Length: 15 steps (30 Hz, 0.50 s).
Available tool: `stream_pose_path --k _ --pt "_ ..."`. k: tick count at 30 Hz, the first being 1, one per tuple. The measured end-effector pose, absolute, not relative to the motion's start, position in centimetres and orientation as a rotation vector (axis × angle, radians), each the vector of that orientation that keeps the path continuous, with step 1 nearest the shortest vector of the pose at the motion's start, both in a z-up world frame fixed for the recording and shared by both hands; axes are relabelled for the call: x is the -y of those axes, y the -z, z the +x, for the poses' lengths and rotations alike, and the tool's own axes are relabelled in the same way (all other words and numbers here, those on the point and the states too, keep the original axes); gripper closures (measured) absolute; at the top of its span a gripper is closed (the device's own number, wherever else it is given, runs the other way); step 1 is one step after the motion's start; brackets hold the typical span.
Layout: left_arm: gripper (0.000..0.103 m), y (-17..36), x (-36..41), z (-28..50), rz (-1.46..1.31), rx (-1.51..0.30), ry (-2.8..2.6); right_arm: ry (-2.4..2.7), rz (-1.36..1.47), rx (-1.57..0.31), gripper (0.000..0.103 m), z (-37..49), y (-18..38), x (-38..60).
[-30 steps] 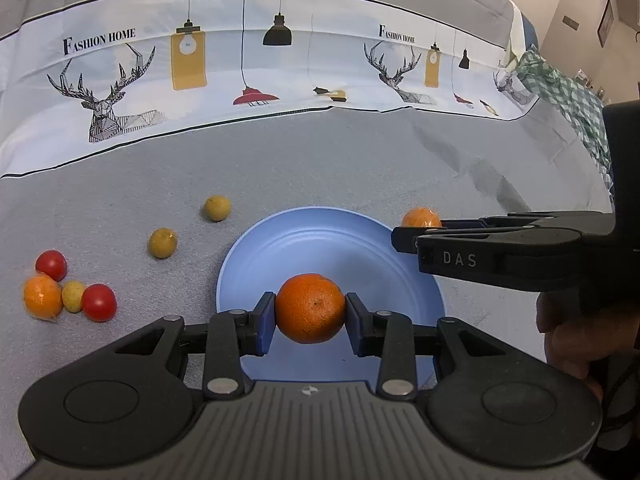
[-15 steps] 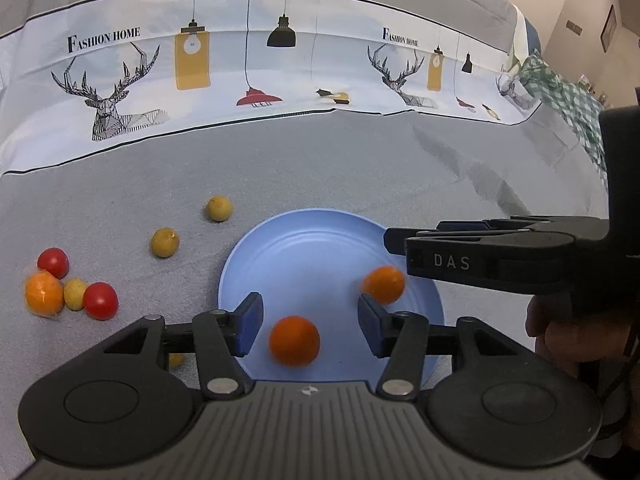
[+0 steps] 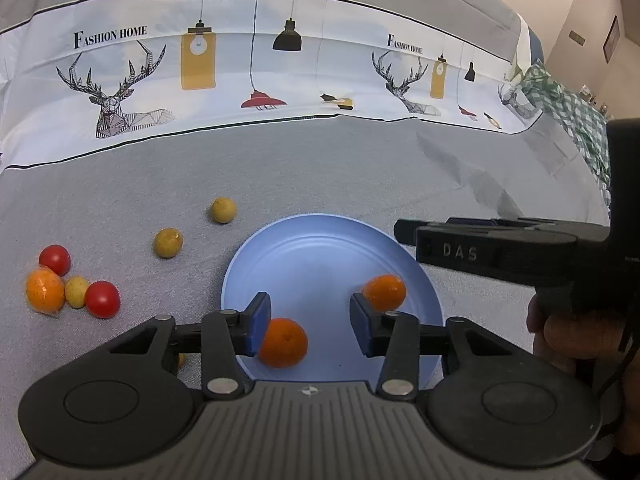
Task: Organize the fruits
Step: 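Open the left tool to drop the tangerine while the right tool releases the wrapped orange onto the plate, then grasp another plastic-wrapped orange with the left tool while the right tool grasps a small yellow fruit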
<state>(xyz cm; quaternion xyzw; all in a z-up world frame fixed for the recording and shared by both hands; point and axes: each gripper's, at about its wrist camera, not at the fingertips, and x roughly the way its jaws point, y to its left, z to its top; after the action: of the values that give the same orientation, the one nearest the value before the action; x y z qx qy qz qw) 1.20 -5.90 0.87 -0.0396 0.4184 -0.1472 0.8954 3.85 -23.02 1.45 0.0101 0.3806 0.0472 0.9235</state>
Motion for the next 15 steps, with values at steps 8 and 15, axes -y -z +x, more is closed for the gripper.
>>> stream_pose_path --k 8,15 --pt "0.059 -1.0 5.9 1.2 -0.086 -0.863 0.301 -0.087 0.049 -0.736 0.048 3.7 -1.9 23.4" --pt "0.067 -1.5 4.8 1.6 -0.106 -0.85 0.26 -0.091 0.056 -0.708 0.049 3.7 -2.3 23.1"
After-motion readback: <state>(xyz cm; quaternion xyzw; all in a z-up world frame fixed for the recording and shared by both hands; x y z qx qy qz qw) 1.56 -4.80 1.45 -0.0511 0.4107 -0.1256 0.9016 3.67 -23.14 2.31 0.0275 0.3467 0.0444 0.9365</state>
